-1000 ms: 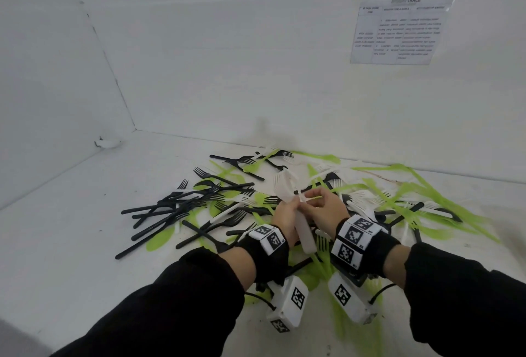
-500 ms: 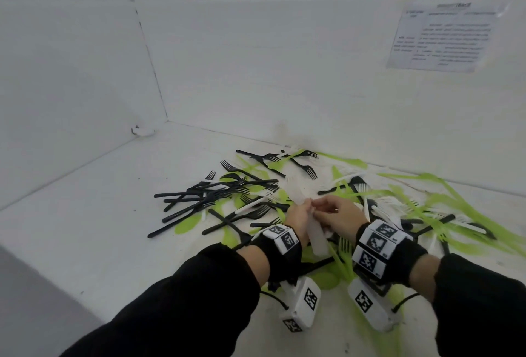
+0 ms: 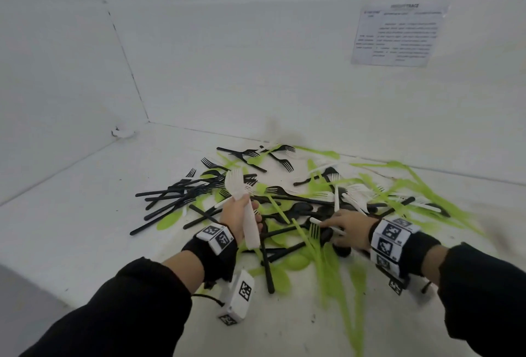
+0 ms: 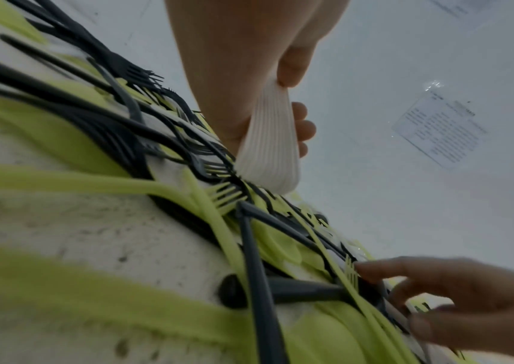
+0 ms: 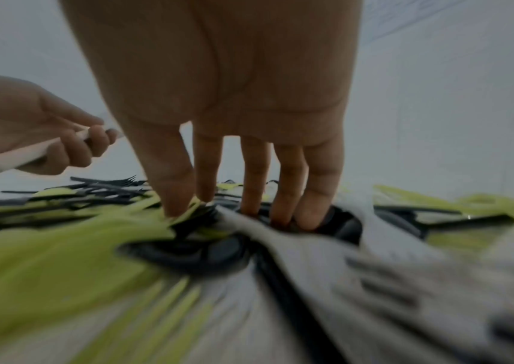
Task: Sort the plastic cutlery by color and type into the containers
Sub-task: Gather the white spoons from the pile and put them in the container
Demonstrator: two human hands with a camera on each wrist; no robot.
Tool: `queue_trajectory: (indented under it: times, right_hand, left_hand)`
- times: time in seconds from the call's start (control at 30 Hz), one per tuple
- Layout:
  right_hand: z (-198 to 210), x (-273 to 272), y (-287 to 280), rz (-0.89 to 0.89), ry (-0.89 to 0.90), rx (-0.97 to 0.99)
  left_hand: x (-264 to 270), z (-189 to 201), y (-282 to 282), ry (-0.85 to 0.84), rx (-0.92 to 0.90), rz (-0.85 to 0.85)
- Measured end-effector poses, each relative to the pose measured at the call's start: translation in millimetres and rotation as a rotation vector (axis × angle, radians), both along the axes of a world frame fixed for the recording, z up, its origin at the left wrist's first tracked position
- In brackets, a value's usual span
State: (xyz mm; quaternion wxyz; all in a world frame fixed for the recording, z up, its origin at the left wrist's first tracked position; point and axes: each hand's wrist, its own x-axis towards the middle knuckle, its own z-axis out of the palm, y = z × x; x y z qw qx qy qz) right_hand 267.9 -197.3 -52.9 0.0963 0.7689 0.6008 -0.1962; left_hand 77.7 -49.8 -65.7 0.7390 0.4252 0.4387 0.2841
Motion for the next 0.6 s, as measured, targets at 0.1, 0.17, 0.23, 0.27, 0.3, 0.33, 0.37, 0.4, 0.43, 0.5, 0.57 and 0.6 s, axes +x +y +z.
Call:
queue_trajectory:
  times: [0.1,0.17,0.23,0.27,0.3,0.33,0.37,0.4,0.43,0.5,0.57,0.6]
  right_hand:
    - [-15.5,-11.1,-9.9,0.099,0.031,0.051]
    - [-17.6,-18.9,-17.7,0.153,0.071,0.082]
    - [-16.2,-23.8,-29.8,0.197,0.101,0.118]
    - [-18.6,-23.8,-36.9,0.212,0.101,0.133]
    - [-20.8,-24.2,-45.4,0.233,0.109,0.158]
    - [-25.0,-24.2,-54.6,0.237,0.129,0.196]
    - [-27.6,-25.2,-63.1,0.25,0.151,0.227]
    - [-31.8,-25.3,-70.4,0.274,0.143,0.286]
    - [-36.9,-23.7,-76.2,0.297,0.131,0.361]
    - [-44.6,-23.4,-85.0,0.342,0.112,0.404]
    - [-41.2,-28.9,-89.9,0.343,0.133,0.42]
    - [-39.9,-30.9,-93.3,0.32,0.138,0.372]
  left_hand:
    - [-3.9,-2.0,-12.4,0.045,-0.066,-0.087]
    - [-2.1,-5.4,-18.6,0.088,-0.031,-0.099]
    - [1.0,-6.0,-20.1,0.122,0.054,-0.052]
    - [2.2,-6.0,-18.9,0.142,0.1,-0.02]
    - [3.0,-5.6,-17.5,0.159,0.136,0.01]
    - [3.5,-5.1,-15.9,0.17,0.162,0.034]
    - [4.1,-4.4,-15.3,0.176,0.186,0.051]
    - [5.0,-4.0,-15.1,0.183,0.206,0.063]
    - [6.2,-4.0,-16.4,0.19,0.222,0.072]
    - [9.1,-3.9,-21.3,0.177,0.237,0.093]
    - [12.9,-4.0,-27.8,0.147,0.246,0.108]
    - [14.6,-4.4,-32.0,0.131,0.247,0.1]
